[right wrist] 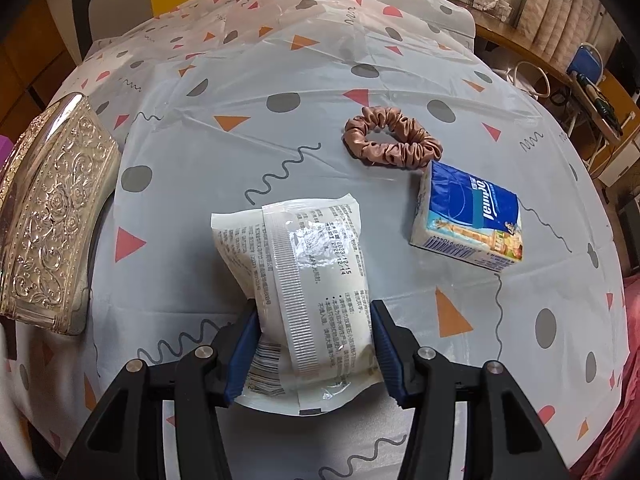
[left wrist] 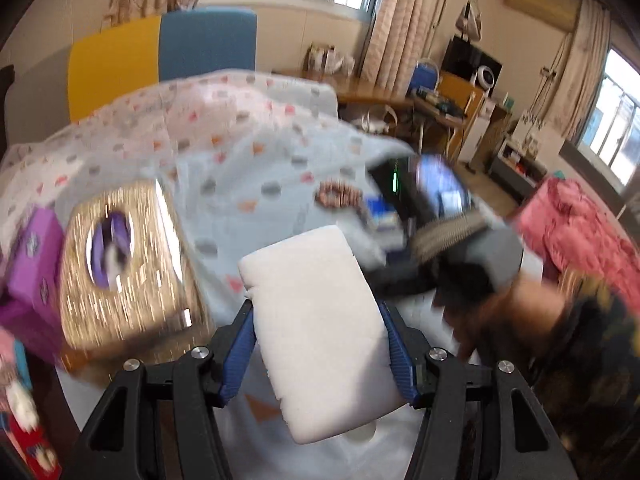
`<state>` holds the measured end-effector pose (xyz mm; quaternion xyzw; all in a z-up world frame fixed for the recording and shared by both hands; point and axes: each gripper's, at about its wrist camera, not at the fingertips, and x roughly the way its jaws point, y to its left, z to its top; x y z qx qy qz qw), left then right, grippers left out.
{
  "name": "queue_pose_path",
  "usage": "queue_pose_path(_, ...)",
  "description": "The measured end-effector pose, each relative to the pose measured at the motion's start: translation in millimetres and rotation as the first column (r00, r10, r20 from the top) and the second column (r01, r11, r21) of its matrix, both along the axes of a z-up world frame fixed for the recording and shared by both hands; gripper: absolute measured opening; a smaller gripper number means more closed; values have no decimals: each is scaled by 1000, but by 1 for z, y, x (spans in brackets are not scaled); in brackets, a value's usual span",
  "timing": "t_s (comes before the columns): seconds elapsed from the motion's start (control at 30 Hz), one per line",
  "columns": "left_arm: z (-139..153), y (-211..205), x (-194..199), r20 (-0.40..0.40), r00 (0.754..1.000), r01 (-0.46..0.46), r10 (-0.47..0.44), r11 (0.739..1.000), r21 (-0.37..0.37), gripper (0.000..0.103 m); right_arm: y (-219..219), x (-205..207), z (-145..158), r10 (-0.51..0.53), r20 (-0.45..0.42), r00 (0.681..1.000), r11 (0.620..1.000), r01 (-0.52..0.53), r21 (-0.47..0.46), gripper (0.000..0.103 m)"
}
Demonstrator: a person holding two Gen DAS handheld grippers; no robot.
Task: Organize soft objects
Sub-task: 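Carry the white sponge into the gold tray and open the left tool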
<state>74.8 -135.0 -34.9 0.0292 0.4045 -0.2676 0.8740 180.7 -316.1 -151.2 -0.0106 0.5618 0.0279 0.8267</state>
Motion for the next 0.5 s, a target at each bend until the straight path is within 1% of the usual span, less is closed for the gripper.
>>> queue_pose_path(0.07, 12, -6, 14, 15, 1000, 2, -2, 1000, -2, 61, 0, 0, 0, 2, -2, 1000, 1000, -2, -2, 55)
queue_pose_path(0.27, 23, -18, 61, -33, 999, -28, 28, 1000, 5, 61, 6, -1, -3, 26, -9, 1000, 999, -26, -38, 57)
queue_pose_path(0.3, 26, -18, 67, -27, 999, -41, 41, 999, 6, 61, 7, -1, -3, 29, -8, 1000, 999, -29, -43, 58)
queue_pose_path(0.4, 40, -7, 89, -11, 995, -98, 97, 995, -11, 61, 10, -2, -4, 36, -5, 999, 998, -37, -57, 58)
queue_pose_path(0.5, 54, 21, 108, -5, 985, -171, 171, 984, -55, 61, 13, -2, -4, 48, -3, 999, 996, -48, -74, 59)
